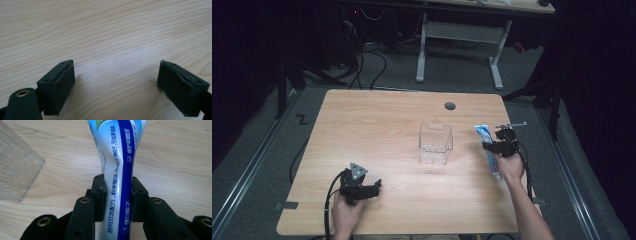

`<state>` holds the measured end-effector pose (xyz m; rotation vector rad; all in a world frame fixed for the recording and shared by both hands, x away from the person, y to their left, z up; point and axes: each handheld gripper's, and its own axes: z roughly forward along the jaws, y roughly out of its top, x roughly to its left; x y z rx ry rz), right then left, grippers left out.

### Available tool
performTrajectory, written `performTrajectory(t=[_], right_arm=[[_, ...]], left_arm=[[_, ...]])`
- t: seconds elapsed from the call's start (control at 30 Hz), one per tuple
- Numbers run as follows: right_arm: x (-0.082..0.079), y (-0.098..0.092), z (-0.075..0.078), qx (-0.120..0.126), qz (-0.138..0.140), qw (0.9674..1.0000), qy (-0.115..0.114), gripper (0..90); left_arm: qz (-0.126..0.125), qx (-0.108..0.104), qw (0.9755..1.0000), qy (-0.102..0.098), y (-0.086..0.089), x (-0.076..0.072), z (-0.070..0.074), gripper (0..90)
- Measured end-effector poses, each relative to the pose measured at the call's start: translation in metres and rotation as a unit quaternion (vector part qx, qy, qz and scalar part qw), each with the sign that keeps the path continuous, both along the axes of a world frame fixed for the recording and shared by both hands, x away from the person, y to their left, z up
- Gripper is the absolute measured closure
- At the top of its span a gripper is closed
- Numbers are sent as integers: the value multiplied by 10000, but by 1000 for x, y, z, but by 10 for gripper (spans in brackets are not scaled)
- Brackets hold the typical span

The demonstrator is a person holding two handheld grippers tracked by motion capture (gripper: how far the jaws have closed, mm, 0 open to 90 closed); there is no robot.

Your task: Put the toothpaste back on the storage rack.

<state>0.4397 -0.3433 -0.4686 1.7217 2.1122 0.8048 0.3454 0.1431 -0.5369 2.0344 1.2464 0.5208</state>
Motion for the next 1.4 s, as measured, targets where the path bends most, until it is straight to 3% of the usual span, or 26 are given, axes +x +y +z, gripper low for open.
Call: performTrajectory(t=[0.37,0.73,1.0,1.13,1.4], right_arm=[[-15,6,15,117,272,9989,-361,705],[-30,15,30,252,509,9956,-751,705],[-33,18,31,265,596,9944,-830,705],[-33,25,33,147,737,9936,-843,705],[-36,35,38,310,899,9909,-949,704]], left_arm=[[0,5,10000,0,0,0,0,148],[0,5,10000,0,0,0,0,148],[0,5,10000,0,0,0,0,148],[1,5,10000,-1,0,0,0,148],[1,6,10000,-1,0,0,0,148]])
